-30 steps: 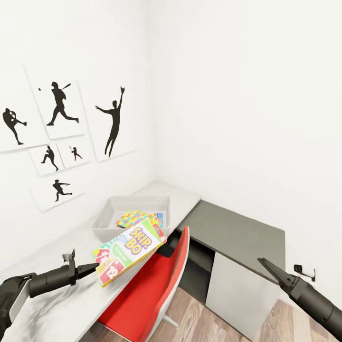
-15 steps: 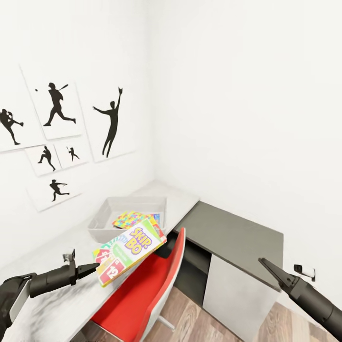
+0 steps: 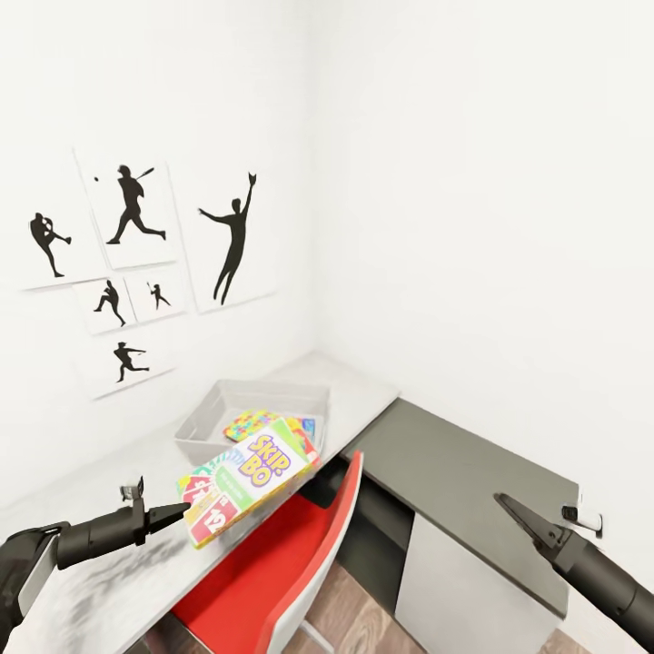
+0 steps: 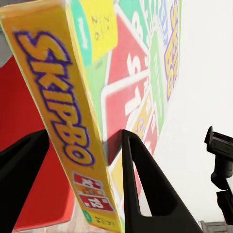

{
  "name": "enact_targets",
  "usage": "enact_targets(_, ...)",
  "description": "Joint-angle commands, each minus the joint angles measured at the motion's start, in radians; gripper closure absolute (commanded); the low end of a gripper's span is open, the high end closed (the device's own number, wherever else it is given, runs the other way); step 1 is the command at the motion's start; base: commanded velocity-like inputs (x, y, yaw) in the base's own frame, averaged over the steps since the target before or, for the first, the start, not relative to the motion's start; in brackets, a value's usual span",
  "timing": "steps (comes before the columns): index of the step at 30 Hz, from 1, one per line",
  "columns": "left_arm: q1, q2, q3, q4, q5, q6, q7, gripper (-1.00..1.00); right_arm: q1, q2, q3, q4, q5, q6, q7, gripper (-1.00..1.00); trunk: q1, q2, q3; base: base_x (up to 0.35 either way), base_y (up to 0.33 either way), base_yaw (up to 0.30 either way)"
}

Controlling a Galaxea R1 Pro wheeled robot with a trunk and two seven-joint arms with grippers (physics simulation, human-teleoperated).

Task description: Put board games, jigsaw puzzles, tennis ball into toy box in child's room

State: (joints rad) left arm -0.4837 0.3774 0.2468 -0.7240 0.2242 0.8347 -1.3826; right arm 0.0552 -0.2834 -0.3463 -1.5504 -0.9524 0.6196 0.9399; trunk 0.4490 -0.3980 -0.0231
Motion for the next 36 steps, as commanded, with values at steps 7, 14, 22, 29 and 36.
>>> enact_targets(7, -0.001, 0.000, 0.000, 0.000, 0.001, 0.010, -0.003, 1.00, 0.000, 0.000, 0.000, 0.000, -0.007, 0.009, -0.003, -1.00, 0.001, -0.002, 0.004, 0.185, -0.158, 0.246)
enact_targets(14, -0.001, 0.000, 0.000, 0.000, 0.001, 0.009, -0.004, 1.00, 0.000, 0.000, 0.000, 0.001, -0.008, 0.009, -0.003, -1.00, 0.001, -0.002, 0.005, 0.110, -0.039, 0.130)
enact_targets(22, 0.000, 0.000, 0.000, 0.000, 0.001, -0.006, -0.003, 1.00, 0.000, 0.000, 0.000, 0.001, -0.008, 0.009, -0.002, -1.00, 0.001, -0.002, 0.006, 0.175, -0.063, 0.008)
enact_targets(29, 0.000, 0.000, 0.000, 0.000, 0.001, -0.008, -0.003, 1.00, 0.000, 0.000, 0.000, 0.001, -0.008, 0.009, -0.003, -1.00, 0.001, -0.002, 0.006, 0.122, 0.003, 0.000)
enact_targets(36, -0.001, -0.001, 0.000, 0.000, 0.001, -0.009, -0.003, 1.00, 0.000, 0.000, -0.001, 0.001, -0.008, 0.010, -0.003, -1.00, 0.001, -0.002, 0.006, 0.202, 0.005, 0.000)
